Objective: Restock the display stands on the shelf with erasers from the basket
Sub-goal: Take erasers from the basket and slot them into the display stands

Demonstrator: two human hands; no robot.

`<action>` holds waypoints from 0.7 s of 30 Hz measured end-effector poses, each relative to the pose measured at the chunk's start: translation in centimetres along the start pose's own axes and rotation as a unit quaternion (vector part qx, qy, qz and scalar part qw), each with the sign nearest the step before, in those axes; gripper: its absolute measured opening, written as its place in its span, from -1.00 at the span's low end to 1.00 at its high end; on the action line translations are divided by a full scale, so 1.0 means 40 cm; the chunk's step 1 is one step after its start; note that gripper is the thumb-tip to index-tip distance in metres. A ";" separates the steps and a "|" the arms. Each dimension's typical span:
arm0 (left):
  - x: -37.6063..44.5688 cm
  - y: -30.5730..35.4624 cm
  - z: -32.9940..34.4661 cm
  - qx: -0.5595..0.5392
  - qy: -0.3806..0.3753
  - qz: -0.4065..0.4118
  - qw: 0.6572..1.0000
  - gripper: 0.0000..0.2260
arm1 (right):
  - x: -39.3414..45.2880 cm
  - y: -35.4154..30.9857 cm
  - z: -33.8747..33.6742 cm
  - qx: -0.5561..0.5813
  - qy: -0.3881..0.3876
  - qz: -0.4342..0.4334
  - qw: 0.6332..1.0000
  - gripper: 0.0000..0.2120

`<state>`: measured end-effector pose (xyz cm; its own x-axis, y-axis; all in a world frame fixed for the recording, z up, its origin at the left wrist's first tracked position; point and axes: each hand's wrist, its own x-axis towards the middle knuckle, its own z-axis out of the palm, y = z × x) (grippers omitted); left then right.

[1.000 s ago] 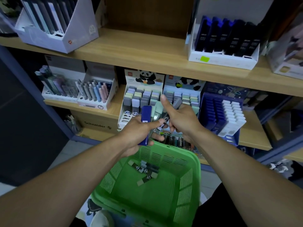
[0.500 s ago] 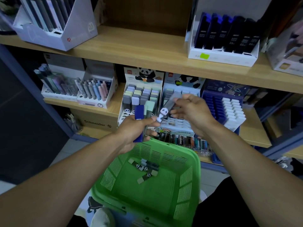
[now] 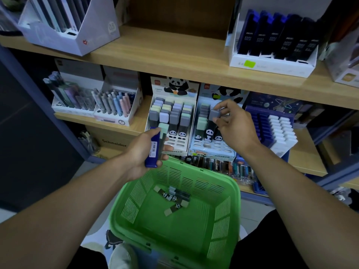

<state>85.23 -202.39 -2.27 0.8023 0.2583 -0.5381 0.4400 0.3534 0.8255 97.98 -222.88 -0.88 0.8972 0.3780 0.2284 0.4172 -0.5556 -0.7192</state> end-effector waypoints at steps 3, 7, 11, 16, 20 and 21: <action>-0.007 0.005 0.027 -0.006 -0.016 0.002 1.000 -0.65 | -0.007 0.004 0.004 -0.006 -0.017 -0.008 1.000 -0.85; -0.006 0.005 0.046 -0.009 -0.006 0.001 1.000 -0.65 | -0.010 0.010 0.004 -0.025 -0.024 -0.011 0.999 -0.90; 0.003 0.004 0.055 -0.016 0.003 -0.003 1.000 -0.66 | -0.009 0.025 -0.005 -0.046 -0.051 -0.022 0.997 -0.92; 0.007 0.005 0.059 -0.028 -0.021 -0.005 0.999 -0.61 | 0.006 0.054 -0.016 -0.073 -0.005 -0.019 0.997 -0.95; 0.007 -0.003 0.074 -0.032 -0.030 -0.005 0.999 -0.64 | 0.010 0.055 -0.017 -0.083 0.018 -0.017 0.996 -0.89; 0.006 -0.005 0.078 -0.026 -0.031 -0.004 0.999 -0.67 | 0.012 0.054 -0.015 -0.089 0.017 -0.015 0.996 -0.89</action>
<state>86.59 -205.21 -2.04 0.8225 0.2000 -0.5325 0.4265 0.4024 0.8100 99.39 -224.36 -1.92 0.8873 0.3730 0.2712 0.4597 -0.6685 -0.5846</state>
